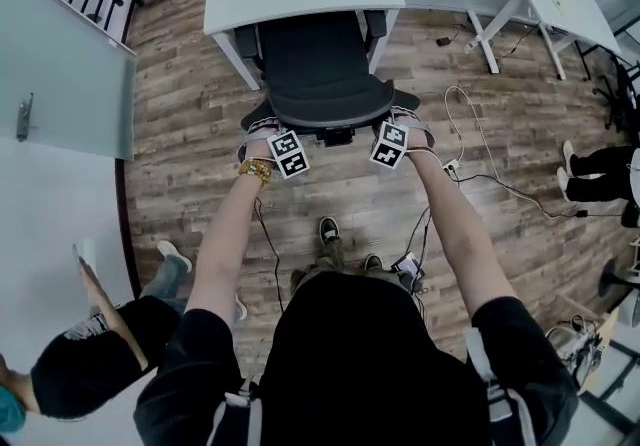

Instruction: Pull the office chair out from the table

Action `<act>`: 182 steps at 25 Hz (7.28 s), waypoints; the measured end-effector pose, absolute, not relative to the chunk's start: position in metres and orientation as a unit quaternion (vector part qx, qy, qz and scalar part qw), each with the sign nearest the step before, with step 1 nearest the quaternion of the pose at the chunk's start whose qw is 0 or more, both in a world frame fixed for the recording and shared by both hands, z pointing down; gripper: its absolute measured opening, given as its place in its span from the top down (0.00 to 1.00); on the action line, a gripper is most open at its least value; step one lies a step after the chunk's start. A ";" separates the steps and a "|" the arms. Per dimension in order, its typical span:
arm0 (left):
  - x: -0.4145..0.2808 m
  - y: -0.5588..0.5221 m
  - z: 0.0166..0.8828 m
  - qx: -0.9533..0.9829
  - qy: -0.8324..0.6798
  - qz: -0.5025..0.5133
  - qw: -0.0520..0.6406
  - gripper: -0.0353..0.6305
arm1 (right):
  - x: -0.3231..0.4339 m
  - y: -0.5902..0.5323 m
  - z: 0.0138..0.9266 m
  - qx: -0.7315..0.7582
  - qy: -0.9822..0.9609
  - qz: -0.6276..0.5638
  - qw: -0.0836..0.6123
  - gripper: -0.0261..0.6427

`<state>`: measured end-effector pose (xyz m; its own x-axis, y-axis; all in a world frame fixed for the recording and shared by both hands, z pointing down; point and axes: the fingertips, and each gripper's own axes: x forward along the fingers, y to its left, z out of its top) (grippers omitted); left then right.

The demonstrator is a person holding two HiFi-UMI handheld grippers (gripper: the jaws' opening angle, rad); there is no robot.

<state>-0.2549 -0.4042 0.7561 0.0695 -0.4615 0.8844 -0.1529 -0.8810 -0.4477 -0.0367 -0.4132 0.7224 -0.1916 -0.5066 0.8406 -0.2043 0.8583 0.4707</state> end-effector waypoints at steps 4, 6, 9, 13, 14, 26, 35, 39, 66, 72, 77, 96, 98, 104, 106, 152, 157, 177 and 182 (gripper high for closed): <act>-0.252 -0.400 0.755 -0.722 0.211 -0.648 0.118 0.75 | -0.033 -0.412 0.721 0.230 -0.759 -0.128 0.595 0.78; -0.249 -0.394 0.755 -0.721 0.212 -0.648 0.122 0.76 | -0.031 -0.408 0.721 0.227 -0.759 -0.130 0.596 0.78; -0.246 -0.389 0.756 -0.720 0.214 -0.649 0.122 0.76 | -0.029 -0.403 0.722 0.228 -0.760 -0.135 0.593 0.78; -0.249 -0.384 0.757 -0.718 0.214 -0.652 0.118 0.76 | -0.030 -0.397 0.722 0.230 -0.761 -0.135 0.592 0.78; -0.249 -0.382 0.757 -0.717 0.214 -0.653 0.116 0.76 | -0.030 -0.395 0.722 0.230 -0.761 -0.135 0.591 0.78; -0.247 -0.367 0.759 -0.713 0.216 -0.659 0.099 0.75 | -0.027 -0.381 0.724 0.232 -0.762 -0.137 0.589 0.78; -0.244 -0.357 0.759 -0.710 0.218 -0.664 0.091 0.75 | -0.024 -0.370 0.724 0.232 -0.763 -0.138 0.587 0.78; -0.243 -0.346 0.759 -0.708 0.221 -0.664 0.095 0.75 | -0.022 -0.359 0.724 0.235 -0.765 -0.144 0.582 0.78; -0.218 -0.275 0.761 -0.701 0.232 -0.670 0.080 0.75 | 0.003 -0.293 0.725 0.227 -0.771 -0.158 0.574 0.78; -0.211 -0.256 0.759 -0.697 0.236 -0.672 0.080 0.75 | 0.010 -0.276 0.724 0.226 -0.773 -0.163 0.570 0.78; -0.209 -0.241 0.761 -0.696 0.236 -0.674 0.078 0.75 | 0.012 -0.261 0.725 0.227 -0.773 -0.166 0.569 0.78; -0.194 -0.197 0.762 -0.688 0.249 -0.678 0.065 0.75 | 0.027 -0.221 0.725 0.224 -0.779 -0.175 0.559 0.78; -0.191 -0.194 0.761 -0.688 0.250 -0.678 0.062 0.75 | 0.029 -0.218 0.724 0.224 -0.779 -0.175 0.558 0.78; -0.187 -0.187 0.760 -0.685 0.255 -0.680 0.058 0.75 | 0.034 -0.212 0.723 0.223 -0.780 -0.180 0.556 0.78; -0.184 -0.182 0.761 -0.684 0.258 -0.680 0.060 0.75 | 0.036 -0.208 0.723 0.224 -0.780 -0.183 0.555 0.78; -0.217 -0.087 0.762 -0.680 0.256 -0.680 0.096 0.74 | 0.004 -0.097 0.724 0.247 -0.775 -0.167 0.558 0.77; -0.224 -0.070 0.762 -0.679 0.257 -0.680 0.102 0.74 | -0.002 -0.080 0.725 0.252 -0.772 -0.170 0.558 0.77; -0.232 -0.006 0.759 -0.680 0.256 -0.673 0.134 0.74 | -0.012 -0.012 0.723 0.246 -0.773 -0.158 0.564 0.77; -0.231 0.010 0.759 -0.680 0.256 -0.675 0.129 0.74 | -0.011 0.003 0.724 0.243 -0.773 -0.158 0.564 0.77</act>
<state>-0.2312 0.0103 0.7586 -0.0433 -0.5221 0.8518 -0.1745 -0.8355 -0.5210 -0.0113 0.0029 0.7239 -0.2449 -0.5536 0.7959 -0.1977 0.8322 0.5180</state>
